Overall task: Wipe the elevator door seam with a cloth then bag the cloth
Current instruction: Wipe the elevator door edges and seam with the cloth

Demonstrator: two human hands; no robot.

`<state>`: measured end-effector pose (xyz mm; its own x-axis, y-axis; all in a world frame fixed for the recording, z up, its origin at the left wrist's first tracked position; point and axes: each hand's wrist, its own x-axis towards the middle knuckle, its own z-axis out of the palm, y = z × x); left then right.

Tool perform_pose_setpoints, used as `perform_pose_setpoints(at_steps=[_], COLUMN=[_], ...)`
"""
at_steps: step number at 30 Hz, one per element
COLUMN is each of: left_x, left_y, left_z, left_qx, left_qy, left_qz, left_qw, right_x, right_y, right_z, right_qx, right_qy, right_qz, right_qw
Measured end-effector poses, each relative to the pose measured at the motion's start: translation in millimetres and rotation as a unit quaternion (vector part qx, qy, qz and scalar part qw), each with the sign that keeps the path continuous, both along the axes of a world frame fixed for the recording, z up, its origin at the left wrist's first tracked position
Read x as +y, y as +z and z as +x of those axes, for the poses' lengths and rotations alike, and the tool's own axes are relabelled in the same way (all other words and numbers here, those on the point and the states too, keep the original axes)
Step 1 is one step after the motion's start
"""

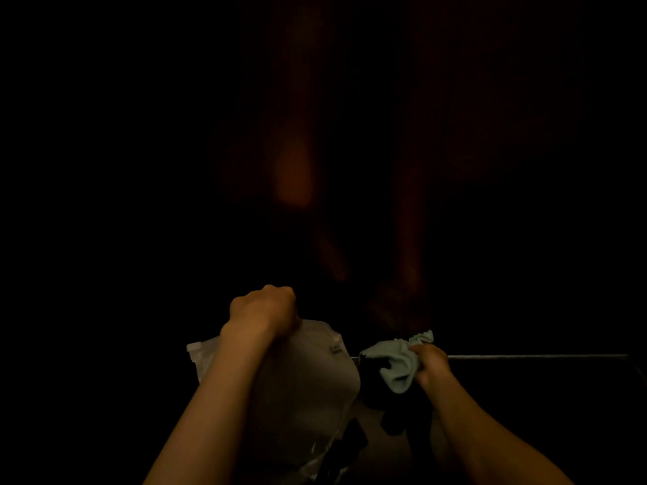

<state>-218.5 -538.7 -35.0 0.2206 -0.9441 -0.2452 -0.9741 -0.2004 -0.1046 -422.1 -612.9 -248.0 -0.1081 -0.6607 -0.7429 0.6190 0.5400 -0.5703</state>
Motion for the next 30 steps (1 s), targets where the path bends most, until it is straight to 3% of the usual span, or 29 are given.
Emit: perform_pose_setpoints(at_steps=[5,9,13,18,26,30], left_x=[1.7,-3.6,-8.3,-12.1,-11.9,-8.5], left_y=[-8.3,-10.4,-9.2,-1.9,18.7,26.3], left_z=[-0.2,-3.3,-8.6,-8.6,-1.9,6.0], left_qx=[-0.009,-0.003,0.02,0.028,0.036,0.027], left_qy=[-0.004,-0.004,0.003,0.019,0.029,0.028], left_qz=[0.0,0.003,0.0,-0.005,-0.022,-0.032], left_qw=[1.0,1.0,1.0,0.999,0.999,0.999], right_x=[0.7,1.6,0.6,7.1,23.8,23.3], right_y=[-2.1,22.5,51.2,99.7,178.0,201.2], right_z=[-8.9,-12.1,-11.9,-2.5,0.1,-0.4], right_qx=[0.039,0.076,0.066,-0.012,0.062,0.125], right_qy=[0.099,0.115,0.074,-0.037,-0.018,0.004], right_qz=[0.0,-0.007,-0.018,-0.083,-0.184,-0.266], right_qw=[0.994,0.99,0.995,0.996,0.981,0.956])
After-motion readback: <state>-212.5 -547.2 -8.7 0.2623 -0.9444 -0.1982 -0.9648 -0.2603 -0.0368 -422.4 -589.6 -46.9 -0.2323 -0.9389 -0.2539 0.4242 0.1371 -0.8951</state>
